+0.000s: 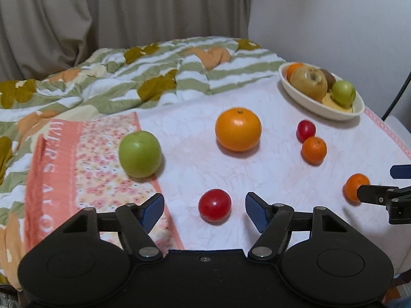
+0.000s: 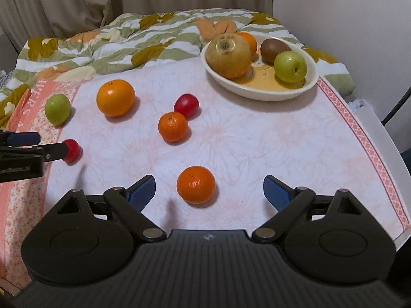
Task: Organize fruits
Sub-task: 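Withdraw both tools from the bowl toward the loose fruits on the cloth, then grasp the tangerine with the right tool while the left tool grasps the red tomato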
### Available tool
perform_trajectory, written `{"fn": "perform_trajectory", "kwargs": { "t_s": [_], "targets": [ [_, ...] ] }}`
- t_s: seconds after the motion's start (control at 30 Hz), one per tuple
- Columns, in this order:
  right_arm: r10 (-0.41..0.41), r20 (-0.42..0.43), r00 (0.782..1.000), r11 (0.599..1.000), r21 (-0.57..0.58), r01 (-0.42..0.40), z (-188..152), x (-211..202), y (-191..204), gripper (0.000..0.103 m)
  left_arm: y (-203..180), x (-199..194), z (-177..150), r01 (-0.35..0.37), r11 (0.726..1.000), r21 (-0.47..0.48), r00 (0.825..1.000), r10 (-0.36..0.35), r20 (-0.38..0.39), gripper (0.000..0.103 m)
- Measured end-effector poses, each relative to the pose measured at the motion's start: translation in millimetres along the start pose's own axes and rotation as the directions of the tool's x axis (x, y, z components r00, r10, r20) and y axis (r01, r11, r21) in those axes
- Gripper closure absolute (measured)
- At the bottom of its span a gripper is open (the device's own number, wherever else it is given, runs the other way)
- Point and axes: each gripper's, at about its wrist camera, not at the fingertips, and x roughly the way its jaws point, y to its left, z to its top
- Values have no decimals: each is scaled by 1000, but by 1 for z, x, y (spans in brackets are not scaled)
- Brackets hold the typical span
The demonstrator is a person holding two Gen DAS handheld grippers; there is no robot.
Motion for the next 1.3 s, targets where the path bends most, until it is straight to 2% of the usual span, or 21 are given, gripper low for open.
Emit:
{"fn": "perform_trajectory", "kwargs": {
  "t_s": [0.03, 0.1, 0.17, 0.2, 0.33, 0.5, 0.87, 0.97, 1.03, 1.07, 1.1, 1.3],
  "targets": [
    [-3, -3, 1000, 1000, -7, 3, 0, 2, 1, 0, 0, 4, 0, 5, 1000, 3, 1000, -5, -5, 33],
    [-3, -12, 1000, 1000, -11, 2, -1, 6, 2, 3, 0, 11, -1, 18, 1000, 5, 1000, -18, -23, 47],
    [2, -17, 1000, 1000, -9, -2, -2, 9, 2, 6, 0, 16, -1, 28, 1000, 12, 999, -27, -35, 52],
    [3, -19, 1000, 1000, -9, -3, -2, 10, 3, 7, -1, 18, -2, 32, 999, 20, 999, -31, -39, 58],
    [6, -28, 1000, 1000, -17, -7, -3, 14, 7, 10, -3, 22, -4, 52, 998, 41, 997, -50, -50, 68],
    [5, -38, 999, 1000, -16, -6, -4, 18, 7, 20, -6, 21, -5, 48, 997, 58, 998, -46, -46, 69],
    [1, -50, 999, 1000, -24, -2, -5, 26, 8, 29, -2, 12, -14, 39, 999, 35, 998, -37, -54, 69],
    [0, -49, 999, 999, -34, -1, -6, 29, 11, 34, 1, 9, -17, 32, 999, 25, 998, -30, -55, 69],
    [1, -43, 999, 999, -46, -3, -6, 29, 12, 41, 2, 7, -20, 30, 999, 17, 998, -29, -55, 69],
    [6, -42, 999, 999, -53, -9, -6, 30, 14, 48, 3, 6, -21, 28, 1000, 14, 998, -27, -54, 69],
    [6, -42, 999, 998, -59, -9, -5, 29, 15, 50, 4, 5, -22, 27, 1000, 13, 998, -26, -54, 69],
    [11, -39, 999, 998, -67, -13, -5, 24, 18, 50, 4, -6, -26, 23, 1000, 6, 999, -23, -41, 69]
  ]
}}
